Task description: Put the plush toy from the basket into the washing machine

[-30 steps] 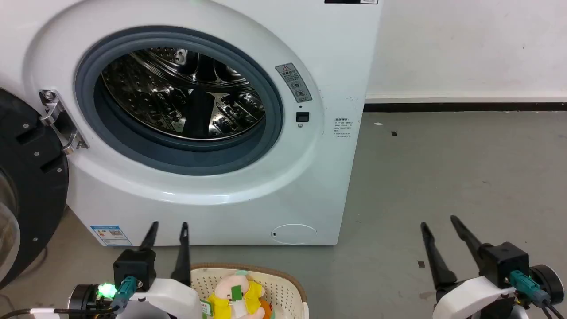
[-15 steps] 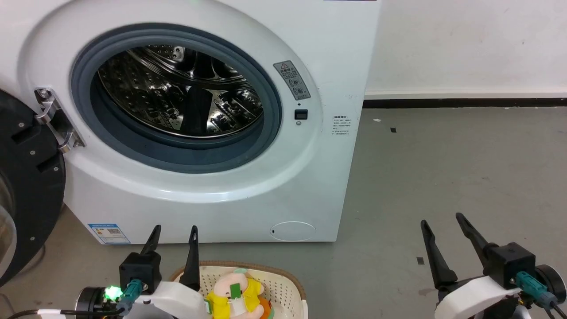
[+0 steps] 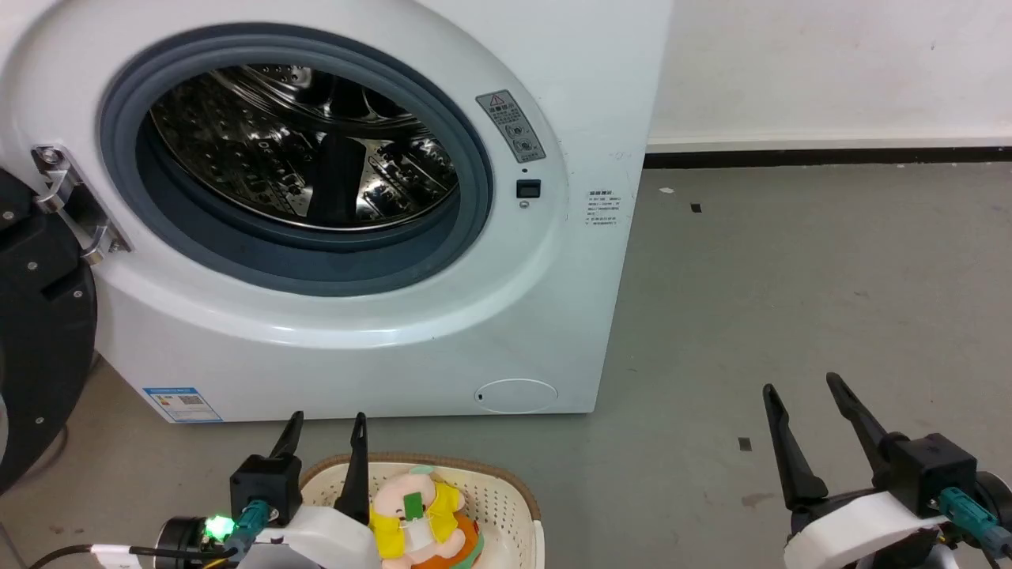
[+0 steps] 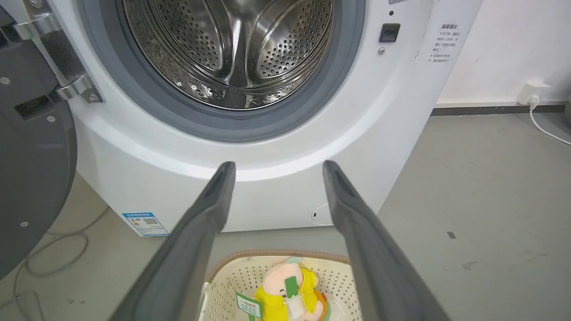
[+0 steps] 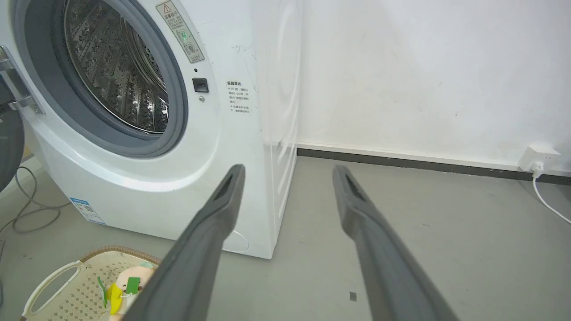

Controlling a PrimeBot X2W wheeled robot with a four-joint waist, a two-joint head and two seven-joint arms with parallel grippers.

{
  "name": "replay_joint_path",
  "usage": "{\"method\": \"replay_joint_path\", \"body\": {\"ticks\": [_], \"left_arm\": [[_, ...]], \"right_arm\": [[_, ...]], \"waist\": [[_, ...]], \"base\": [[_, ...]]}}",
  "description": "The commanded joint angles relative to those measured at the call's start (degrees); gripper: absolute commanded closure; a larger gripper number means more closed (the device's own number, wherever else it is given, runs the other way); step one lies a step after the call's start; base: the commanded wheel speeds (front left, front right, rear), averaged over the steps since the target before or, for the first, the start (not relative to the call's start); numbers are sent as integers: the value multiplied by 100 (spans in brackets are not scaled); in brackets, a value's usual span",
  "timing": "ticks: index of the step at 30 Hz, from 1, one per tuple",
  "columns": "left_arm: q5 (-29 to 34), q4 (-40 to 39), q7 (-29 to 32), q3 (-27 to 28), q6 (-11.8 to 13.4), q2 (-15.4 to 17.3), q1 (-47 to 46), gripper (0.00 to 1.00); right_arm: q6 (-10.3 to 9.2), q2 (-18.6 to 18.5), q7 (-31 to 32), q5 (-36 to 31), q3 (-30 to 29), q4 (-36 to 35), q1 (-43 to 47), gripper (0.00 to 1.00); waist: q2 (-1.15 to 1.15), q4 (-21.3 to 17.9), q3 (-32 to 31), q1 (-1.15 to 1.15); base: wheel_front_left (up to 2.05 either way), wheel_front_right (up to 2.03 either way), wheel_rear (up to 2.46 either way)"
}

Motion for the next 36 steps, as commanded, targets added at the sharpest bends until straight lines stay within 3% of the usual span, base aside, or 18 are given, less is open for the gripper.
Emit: {"method": "replay_joint_path", "body": {"ticks": [1, 36], "left_arm": [[-38, 114, -62, -29, 17, 6, -109, 0], [-486, 2604, -241, -413, -95, 238, -1188, 0]], "right_arm": [[-1, 0, -68, 82, -17, -49, -58, 0], [-2, 0, -485, 443, -154, -410, -331, 0]], "waist": [[0, -21, 47, 0], [0, -400, 1082, 0]], "base": [[0, 0, 0], [0, 0, 0]]}}
